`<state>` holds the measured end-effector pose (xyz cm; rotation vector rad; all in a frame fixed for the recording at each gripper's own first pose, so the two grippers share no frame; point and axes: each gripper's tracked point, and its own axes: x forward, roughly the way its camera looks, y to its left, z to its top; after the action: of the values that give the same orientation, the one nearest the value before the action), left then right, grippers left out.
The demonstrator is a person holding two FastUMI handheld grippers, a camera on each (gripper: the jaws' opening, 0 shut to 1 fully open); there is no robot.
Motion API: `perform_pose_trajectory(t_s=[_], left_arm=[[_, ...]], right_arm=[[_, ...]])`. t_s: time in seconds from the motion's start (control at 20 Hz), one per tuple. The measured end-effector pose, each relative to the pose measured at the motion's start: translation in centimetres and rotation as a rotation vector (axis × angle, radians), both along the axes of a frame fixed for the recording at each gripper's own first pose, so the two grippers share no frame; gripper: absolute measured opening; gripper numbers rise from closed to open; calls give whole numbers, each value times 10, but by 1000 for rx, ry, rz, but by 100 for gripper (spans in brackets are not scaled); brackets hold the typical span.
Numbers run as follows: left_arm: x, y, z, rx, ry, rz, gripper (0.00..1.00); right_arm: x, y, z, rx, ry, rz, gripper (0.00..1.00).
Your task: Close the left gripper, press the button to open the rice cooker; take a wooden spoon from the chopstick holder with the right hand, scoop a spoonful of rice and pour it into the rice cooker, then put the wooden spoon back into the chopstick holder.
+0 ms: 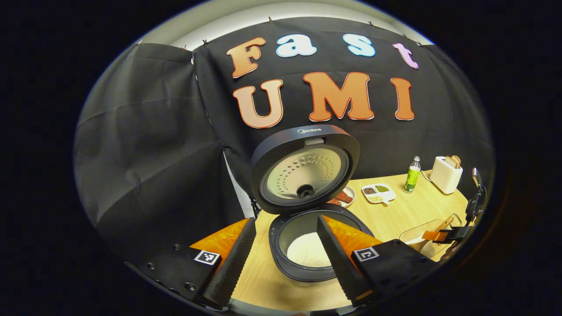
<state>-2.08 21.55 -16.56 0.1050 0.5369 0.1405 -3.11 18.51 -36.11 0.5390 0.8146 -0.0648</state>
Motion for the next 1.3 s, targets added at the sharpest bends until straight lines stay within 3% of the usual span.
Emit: perform_pose_trajectory(t_s=[0.45, 0.7, 0.95, 1.3], left_arm=[[-1, -1, 0, 1, -6, -8, 95], [2, -6, 1, -16, -11, -2, 95], [8, -17, 3, -28, -24, -6, 95], [15, -27, 14, -34, -64, 3, 95]], right_arm=[[10, 3, -1, 277, 50, 23, 8], [7, -11, 2, 425, 62, -24, 8], [11, -37, 5, 500, 52, -75, 8], [22, -68, 30, 753, 30, -193, 7]])
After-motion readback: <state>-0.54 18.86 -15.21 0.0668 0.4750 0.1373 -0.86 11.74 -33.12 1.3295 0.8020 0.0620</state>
